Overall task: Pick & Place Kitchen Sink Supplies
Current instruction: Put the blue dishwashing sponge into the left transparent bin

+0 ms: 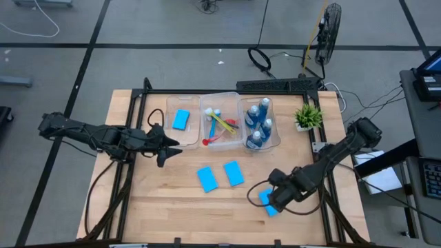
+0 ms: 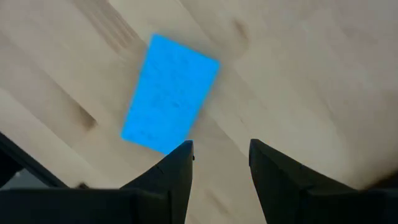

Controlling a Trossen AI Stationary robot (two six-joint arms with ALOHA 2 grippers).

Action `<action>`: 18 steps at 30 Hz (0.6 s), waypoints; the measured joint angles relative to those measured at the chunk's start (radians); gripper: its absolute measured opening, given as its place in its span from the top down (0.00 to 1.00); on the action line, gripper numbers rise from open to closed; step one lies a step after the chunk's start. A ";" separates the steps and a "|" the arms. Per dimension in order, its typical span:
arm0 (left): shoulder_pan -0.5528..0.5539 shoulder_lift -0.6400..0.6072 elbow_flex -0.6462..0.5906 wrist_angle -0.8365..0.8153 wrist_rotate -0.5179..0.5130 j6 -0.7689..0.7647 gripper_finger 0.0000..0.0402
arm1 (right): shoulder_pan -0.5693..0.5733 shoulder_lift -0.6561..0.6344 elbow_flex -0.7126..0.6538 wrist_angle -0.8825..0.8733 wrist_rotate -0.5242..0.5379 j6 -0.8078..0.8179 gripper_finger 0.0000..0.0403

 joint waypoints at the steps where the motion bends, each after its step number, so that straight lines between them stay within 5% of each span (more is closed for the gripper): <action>1: 0.000 0.000 0.000 0.000 0.002 0.000 0.46 | -0.002 0.000 0.000 0.014 0.010 -0.007 0.64; 11: 0.000 0.000 0.000 0.000 0.019 0.003 0.46 | -0.005 0.000 0.000 0.238 0.087 -0.180 0.64; 18: 0.000 0.000 0.000 0.000 0.019 0.004 0.46 | -0.005 0.002 -0.025 0.283 0.086 -0.121 0.64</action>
